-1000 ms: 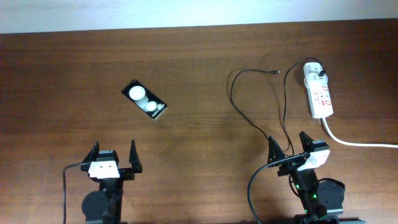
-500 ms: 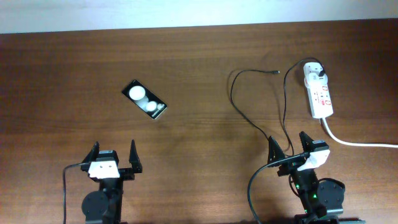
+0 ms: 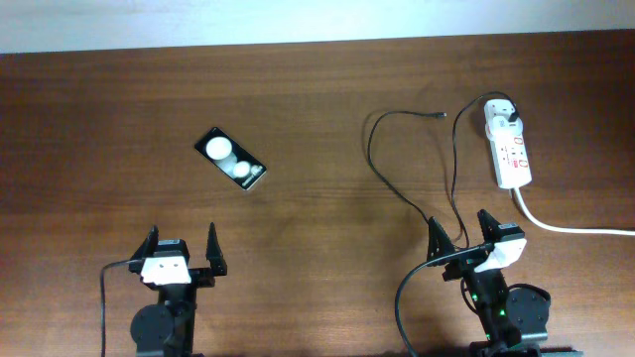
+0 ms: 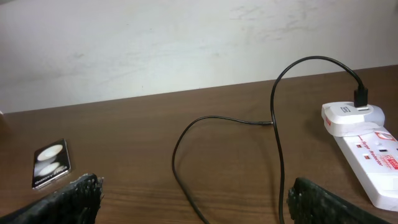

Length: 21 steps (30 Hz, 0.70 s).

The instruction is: Plug charger to phone and switch on socket

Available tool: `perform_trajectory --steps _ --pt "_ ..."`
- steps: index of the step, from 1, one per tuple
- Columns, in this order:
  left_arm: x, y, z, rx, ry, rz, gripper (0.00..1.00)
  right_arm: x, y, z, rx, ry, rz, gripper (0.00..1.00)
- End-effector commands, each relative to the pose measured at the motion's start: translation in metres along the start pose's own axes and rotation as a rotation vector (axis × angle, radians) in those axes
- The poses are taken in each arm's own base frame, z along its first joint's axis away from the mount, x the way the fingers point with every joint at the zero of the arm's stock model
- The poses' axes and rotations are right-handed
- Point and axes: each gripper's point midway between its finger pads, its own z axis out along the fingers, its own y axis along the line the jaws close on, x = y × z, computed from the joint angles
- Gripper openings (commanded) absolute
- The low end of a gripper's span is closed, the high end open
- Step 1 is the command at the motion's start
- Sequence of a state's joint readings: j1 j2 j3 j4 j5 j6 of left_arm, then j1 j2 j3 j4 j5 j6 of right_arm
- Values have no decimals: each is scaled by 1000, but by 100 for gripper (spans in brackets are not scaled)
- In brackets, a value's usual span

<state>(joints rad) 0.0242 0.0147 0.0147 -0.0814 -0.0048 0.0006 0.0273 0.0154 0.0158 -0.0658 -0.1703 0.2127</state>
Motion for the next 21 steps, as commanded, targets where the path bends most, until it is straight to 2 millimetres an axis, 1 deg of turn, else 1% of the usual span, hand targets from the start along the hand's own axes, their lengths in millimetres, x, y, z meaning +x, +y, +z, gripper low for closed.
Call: perform_trajectory --steps 1,21 --pt "2 0 0 -3 4 16 99 2 1 0 -4 -1 0 99" --pt "2 0 0 -4 1 16 99 2 1 0 -4 -1 0 99"
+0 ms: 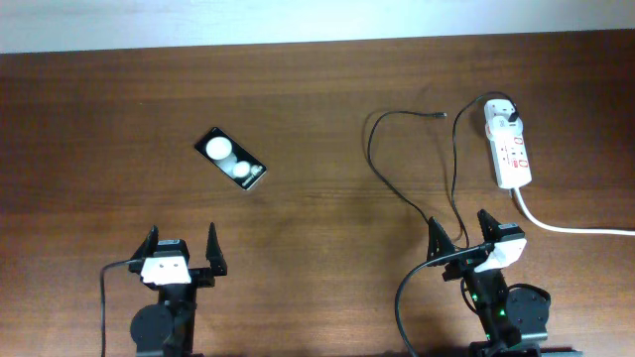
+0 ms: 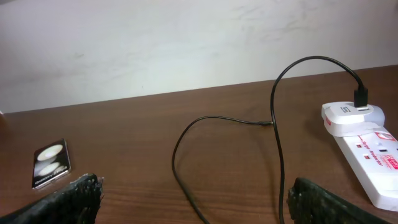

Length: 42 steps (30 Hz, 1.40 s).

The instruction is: Plug charger to phone and switch on socket

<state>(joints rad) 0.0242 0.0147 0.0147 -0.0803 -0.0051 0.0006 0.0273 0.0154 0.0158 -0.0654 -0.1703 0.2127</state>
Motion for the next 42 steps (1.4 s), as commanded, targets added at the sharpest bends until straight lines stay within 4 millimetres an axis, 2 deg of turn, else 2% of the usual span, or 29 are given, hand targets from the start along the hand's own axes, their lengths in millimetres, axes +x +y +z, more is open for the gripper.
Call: perform_trajectory --steps 1,21,23,30,39,42 --pt "2 0 0 -3 5 16 99 2 1 0 -4 -1 1 99" --pt "-2 -4 -1 20 -2 16 99 2 1 0 -4 -1 1 99" --pt "-7 -4 -3 20 -1 15 99 2 1 0 -4 -1 1 99" --pt "-46 -4 -19 20 -14 15 99 2 1 0 -4 -1 1 99" --pt "-77 -5 -38 32 21 7 99 2 1 0 -4 -1 1 99" --pt "-84 -5 -37 32 68 7 99 2 1 0 -4 0 1 99"
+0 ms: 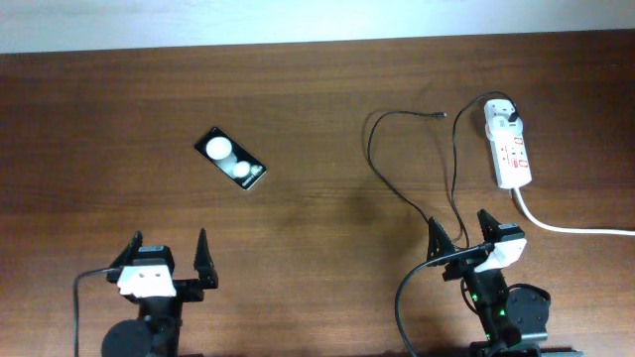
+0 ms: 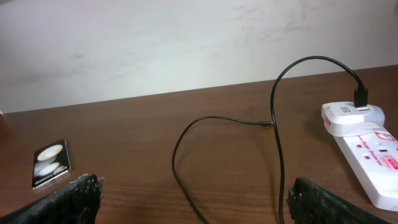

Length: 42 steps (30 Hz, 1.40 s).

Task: Plug charger to phone and switch on socket
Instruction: 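Reach the left gripper forward over the black phone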

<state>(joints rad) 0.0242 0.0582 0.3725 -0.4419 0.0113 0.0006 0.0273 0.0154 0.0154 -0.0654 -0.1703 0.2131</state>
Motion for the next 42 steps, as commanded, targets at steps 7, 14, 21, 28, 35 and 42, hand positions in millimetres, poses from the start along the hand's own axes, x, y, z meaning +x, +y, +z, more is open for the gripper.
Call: perform_trajectory --steps 7,14,21,28,35,42 --pt "-24 -22 21 125 185 -29 99 2 1 0 -4 -1 0 98" --pt "-28 -29 49 159 424 -76 99 2 1 0 -4 -1 0 99" --pt "-65 -72 51 413 514 -150 99 2 1 0 -4 -1 0 99" --pt "-70 -89 43 526 517 -182 99 2 1 0 -4 -1 0 99" --pt "-73 -91 44 500 546 -334 99 2 1 0 -4 -1 0 99" --pt "-81 -51 62 199 530 -477 99 2 1 0 -4 -1 0 99"
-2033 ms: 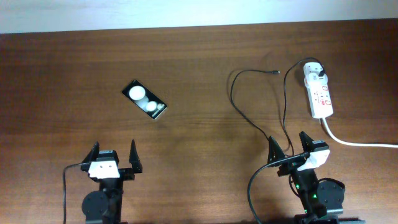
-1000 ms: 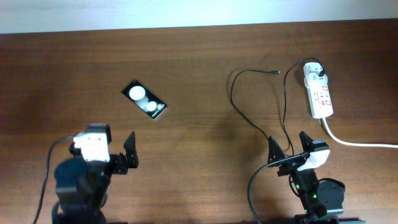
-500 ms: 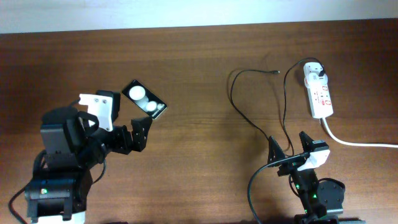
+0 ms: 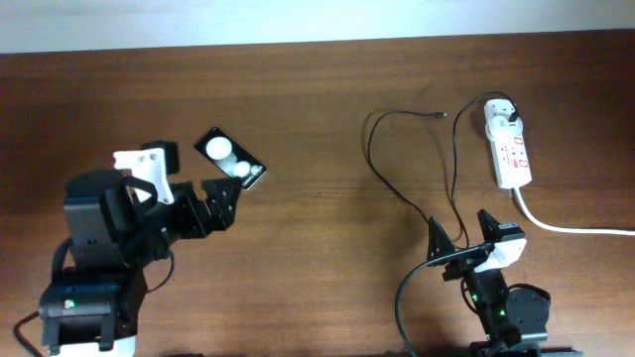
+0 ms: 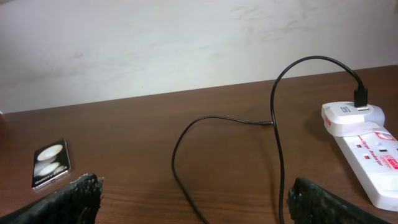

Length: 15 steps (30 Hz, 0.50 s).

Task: Plug charger to phone and switch on socket
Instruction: 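Reach the left gripper forward over the black phone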

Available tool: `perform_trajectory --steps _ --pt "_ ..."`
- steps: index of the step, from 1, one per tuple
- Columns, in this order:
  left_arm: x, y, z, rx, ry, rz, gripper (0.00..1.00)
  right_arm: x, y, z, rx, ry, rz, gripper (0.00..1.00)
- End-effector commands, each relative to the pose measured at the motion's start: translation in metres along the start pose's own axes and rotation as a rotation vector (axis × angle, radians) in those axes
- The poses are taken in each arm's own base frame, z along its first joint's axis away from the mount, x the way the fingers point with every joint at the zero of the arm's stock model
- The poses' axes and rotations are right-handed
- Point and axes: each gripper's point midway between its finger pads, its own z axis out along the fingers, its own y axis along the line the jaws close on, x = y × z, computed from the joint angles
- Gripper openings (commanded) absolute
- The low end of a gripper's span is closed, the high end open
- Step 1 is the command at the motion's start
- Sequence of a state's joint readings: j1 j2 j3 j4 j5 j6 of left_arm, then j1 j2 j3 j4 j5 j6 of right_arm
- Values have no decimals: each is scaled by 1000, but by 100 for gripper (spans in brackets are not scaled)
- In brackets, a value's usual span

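The black phone [image 4: 231, 159] with two white discs on it lies flat at the left middle of the table, also seen far left as the phone [image 5: 51, 164]. My left gripper [image 4: 206, 206] hangs open just in front of the phone's near end. A black charger cable [image 4: 382, 169] loops from the plug on the white power strip [image 4: 509, 151] to its free connector [image 4: 440, 115]. My right gripper [image 4: 459, 246] stays open at the front edge with two strands of cable [image 5: 277, 143] running between its fingers [image 5: 320, 202], touching neither.
The strip's white mains cord [image 4: 575, 228] runs off the right edge. A white charger adapter [image 5: 347, 115] sits in the strip's far socket. The wall [image 5: 186, 43] rises behind the table's back edge.
My left arm has lifted from the front edge and reached forward. Its open gripper now hangs just short of the phone. Phone, cable and right arm are unmoved.
Both grippers first rested open at the front edge, and stood the same at the second moment. Then the left arm sat slightly further left and nearer the edge. Now it is raised beside the phone. The right arm, cable and strip never changed.
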<state>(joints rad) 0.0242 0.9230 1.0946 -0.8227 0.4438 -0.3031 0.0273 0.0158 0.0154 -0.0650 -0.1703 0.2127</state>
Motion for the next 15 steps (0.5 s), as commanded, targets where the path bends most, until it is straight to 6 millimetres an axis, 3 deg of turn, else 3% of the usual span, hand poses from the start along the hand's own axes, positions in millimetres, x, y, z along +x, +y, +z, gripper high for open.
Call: perform_trajectory --steps 1,7,12,15 --pt "-32 15 -10 -141 -98 -104 99 2 1 0 -4 -1 1 99" --pt "-69 25 5 -228 -77 -179 99 2 1 0 -4 -1 0 99" --pt "-90 39 31 -386 -19 -193 99 2 1 0 -4 -1 1 99" --pt "-106 32 52 -454 -11 -180 99 2 1 0 -4 -1 0 99"
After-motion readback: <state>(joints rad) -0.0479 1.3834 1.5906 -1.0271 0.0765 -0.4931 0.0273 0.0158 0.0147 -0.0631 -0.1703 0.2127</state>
